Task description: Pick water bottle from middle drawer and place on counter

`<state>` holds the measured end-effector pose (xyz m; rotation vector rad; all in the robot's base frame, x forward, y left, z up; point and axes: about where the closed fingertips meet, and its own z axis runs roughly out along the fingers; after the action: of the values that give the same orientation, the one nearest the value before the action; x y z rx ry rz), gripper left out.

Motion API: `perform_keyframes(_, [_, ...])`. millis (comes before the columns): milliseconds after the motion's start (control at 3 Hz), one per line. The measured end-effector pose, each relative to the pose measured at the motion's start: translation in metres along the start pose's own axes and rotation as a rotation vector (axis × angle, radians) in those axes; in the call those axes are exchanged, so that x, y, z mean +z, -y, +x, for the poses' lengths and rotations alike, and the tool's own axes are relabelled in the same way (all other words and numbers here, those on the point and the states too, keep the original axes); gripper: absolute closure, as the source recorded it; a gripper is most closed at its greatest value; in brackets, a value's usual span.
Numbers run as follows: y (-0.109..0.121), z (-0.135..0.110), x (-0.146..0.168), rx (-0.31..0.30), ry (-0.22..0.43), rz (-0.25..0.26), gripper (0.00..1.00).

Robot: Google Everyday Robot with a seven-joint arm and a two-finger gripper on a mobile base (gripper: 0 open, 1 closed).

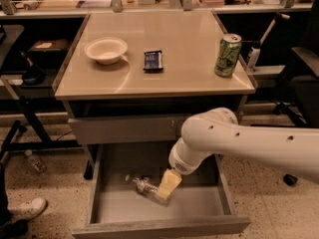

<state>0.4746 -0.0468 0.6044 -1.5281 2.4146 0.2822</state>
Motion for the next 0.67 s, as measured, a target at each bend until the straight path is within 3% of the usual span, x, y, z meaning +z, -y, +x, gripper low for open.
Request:
perform_keyframes(333, [0.0064,-0.0035,0.0348,0.045,0.020,0.003,0.00])
perform_keyframes(667, [0.0064,-0.0035,0.0348,0.045,0.020,0.003,0.00])
